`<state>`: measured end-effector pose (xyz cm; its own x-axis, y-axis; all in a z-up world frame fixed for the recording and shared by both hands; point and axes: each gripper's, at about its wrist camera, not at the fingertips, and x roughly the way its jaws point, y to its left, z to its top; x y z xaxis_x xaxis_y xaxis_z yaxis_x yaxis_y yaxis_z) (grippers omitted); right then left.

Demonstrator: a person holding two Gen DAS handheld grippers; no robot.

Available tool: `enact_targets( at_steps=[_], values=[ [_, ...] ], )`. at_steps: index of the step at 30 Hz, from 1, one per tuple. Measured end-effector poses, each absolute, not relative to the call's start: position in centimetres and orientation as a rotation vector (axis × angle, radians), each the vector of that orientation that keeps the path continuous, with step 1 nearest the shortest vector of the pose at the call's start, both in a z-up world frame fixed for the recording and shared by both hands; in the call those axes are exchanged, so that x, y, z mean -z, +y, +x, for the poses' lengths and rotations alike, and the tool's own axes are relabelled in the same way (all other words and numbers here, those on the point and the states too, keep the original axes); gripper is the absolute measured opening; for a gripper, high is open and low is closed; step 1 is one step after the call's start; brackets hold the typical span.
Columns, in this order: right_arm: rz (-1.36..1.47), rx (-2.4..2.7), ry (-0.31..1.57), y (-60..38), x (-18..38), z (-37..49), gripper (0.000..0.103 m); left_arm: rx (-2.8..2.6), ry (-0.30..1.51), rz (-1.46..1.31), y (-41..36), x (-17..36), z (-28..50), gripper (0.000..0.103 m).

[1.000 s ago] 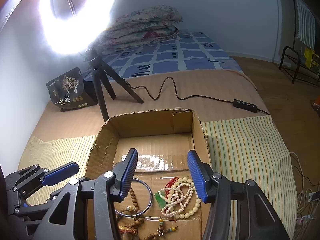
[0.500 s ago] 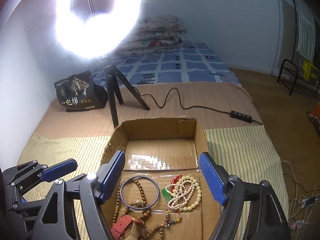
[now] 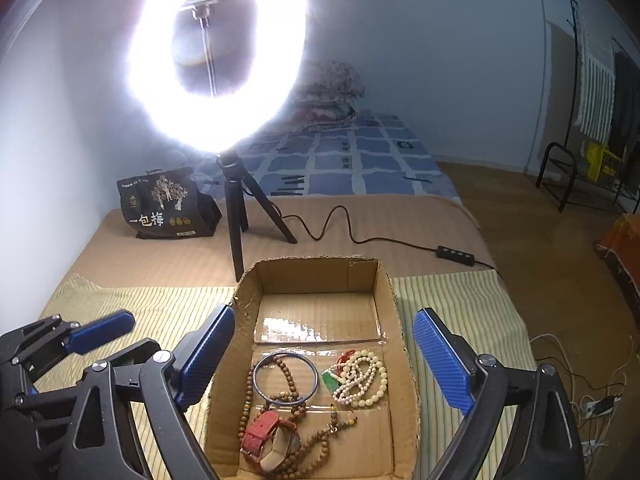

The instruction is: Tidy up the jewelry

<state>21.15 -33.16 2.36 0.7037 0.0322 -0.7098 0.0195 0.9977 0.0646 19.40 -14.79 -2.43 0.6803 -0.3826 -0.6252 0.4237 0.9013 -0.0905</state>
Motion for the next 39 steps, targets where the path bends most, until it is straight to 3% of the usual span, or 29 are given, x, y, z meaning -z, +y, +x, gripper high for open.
enact_targets(
  at_steps=[10,14,32,34,39],
  values=[
    [0.035,0.017,0.743,-32.9,-4.7,18.0,0.1,0.452,0.646,0.072,-13.2,0.9,15.8,0.05],
    [0.017,0.025,0.728,-32.5,-5.2,16.7,0.103,0.459,0.641,0.058,-12.4,0.4,14.4,0.061],
    [-0.007,0.032,0.68,-31.4,-6.1,11.8,0.103,0.429,0.595,0.097,-11.5,-0.7,9.9,0.084],
    [-0.016,0.036,0.67,-31.3,-6.0,11.4,0.103,0.42,0.584,0.11,-11.5,-0.5,9.8,0.091],
    [-0.035,0.041,0.656,-31.2,-5.8,11.0,0.103,0.4,0.576,0.138,-11.5,-0.3,9.6,0.093]
  ],
)
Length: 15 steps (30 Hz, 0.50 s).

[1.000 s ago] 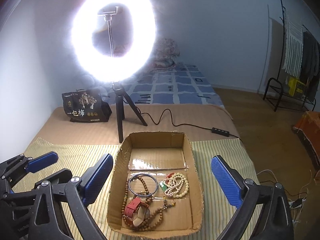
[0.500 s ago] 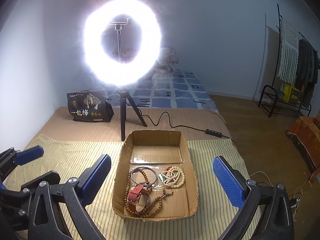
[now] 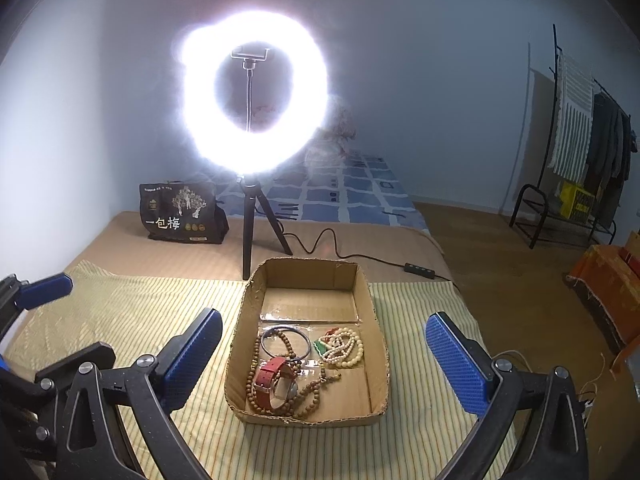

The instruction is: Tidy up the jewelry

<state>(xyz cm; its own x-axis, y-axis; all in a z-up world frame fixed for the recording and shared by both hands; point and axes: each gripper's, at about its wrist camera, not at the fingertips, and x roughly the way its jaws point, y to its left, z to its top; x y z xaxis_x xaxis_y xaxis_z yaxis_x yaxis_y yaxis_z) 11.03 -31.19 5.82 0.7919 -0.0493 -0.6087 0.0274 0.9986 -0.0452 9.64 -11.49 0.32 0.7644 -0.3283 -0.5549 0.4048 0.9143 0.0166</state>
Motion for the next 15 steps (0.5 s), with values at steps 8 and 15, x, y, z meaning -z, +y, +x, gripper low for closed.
enact_targets(
  at_steps=[8,15],
  values=[
    [0.004,0.049,0.649,-31.81,-5.79,10.76,0.103,0.357,0.579,0.17,-11.53,0.48,9.76,0.102],
    [0.02,0.051,0.664,-32.01,-5.33,10.88,0.103,0.355,0.589,0.181,-11.7,0.65,9.85,0.102]
  ],
)
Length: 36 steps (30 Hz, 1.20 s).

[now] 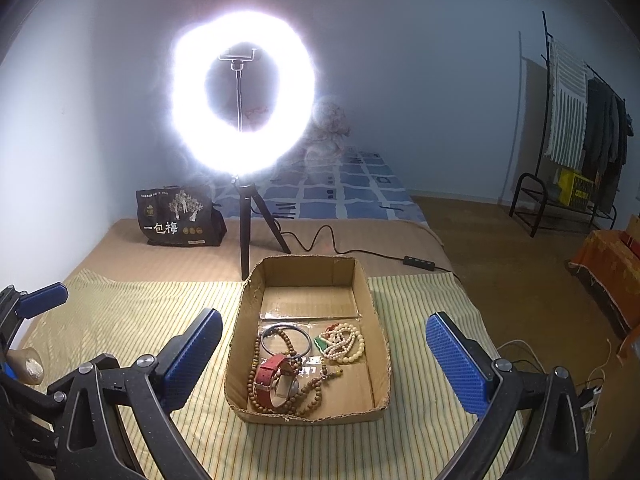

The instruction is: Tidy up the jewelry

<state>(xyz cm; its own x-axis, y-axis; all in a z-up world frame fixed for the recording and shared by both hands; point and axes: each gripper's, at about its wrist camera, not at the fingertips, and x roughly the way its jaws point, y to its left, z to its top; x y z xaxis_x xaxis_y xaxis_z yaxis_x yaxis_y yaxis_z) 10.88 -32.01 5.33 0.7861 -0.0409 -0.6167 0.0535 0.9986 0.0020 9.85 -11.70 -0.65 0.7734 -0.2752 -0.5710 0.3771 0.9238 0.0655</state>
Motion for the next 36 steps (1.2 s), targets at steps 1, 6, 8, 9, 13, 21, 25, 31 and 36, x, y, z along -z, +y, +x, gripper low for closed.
enact_targets(
  at_steps=[1,6,8,9,13,21,25,31,36],
  values=[
    [0.02,0.051,0.667,-32.04,-5.28,10.9,0.103,0.355,0.59,0.182,-11.72,0.69,9.88,0.102],
    [0.021,0.053,0.673,-32.01,-5.16,11.02,0.103,0.355,0.596,0.179,-11.73,0.73,9.86,0.102],
    [0.019,0.054,0.671,-32.0,-5.14,11.04,0.103,0.355,0.597,0.176,-11.76,0.73,9.86,0.102],
    [0.017,0.054,0.672,-32.01,-5.12,11.04,0.103,0.355,0.597,0.175,-11.74,0.71,9.83,0.102],
    [0.006,0.055,0.676,-31.87,-5.06,11.02,0.103,0.354,0.594,0.175,-11.67,0.66,9.79,0.102],
    [0.002,0.057,0.679,-31.85,-5.0,11.06,0.103,0.353,0.595,0.174,-11.7,0.61,9.76,0.102],
    [0.002,0.053,0.683,-31.66,-4.86,11.06,0.103,0.353,0.594,0.175,-11.71,0.61,9.75,0.102],
    [-0.005,0.054,0.688,-31.43,-4.71,11.01,0.103,0.354,0.596,0.173,-11.77,0.53,9.69,0.102],
    [0.0,0.055,0.692,-31.42,-4.61,11.01,0.103,0.356,0.597,0.18,-11.89,0.61,9.57,0.102]
  ],
)
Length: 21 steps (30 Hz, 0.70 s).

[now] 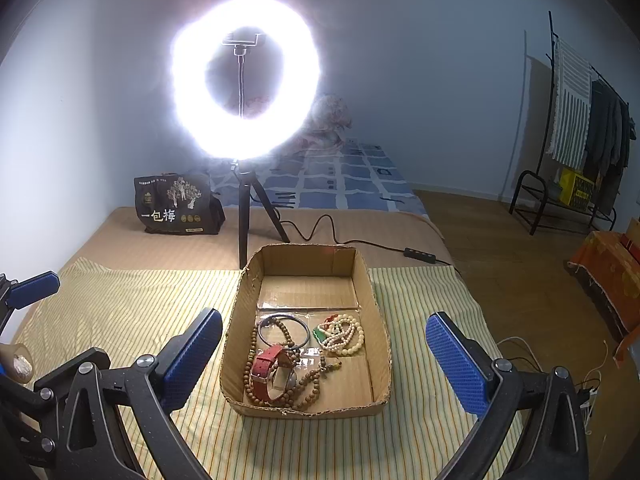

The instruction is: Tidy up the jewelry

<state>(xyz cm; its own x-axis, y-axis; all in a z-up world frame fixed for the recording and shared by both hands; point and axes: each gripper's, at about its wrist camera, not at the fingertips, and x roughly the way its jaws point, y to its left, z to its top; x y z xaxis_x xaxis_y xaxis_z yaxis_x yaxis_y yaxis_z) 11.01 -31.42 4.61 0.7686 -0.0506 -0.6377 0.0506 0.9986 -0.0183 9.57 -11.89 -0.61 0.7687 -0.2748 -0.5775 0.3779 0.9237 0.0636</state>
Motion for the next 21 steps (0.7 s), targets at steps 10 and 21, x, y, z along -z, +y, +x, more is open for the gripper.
enact_targets(
  at_steps=[10,21],
  values=[
    [-0.001,0.053,0.702,-31.28,-4.32,11.0,0.103,0.355,0.598,0.179,-12.03,0.64,9.46,0.102],
    [0.005,0.055,0.712,-31.29,-4.12,11.09,0.103,0.357,0.597,0.18,-12.08,0.66,9.38,0.102]
  ],
)
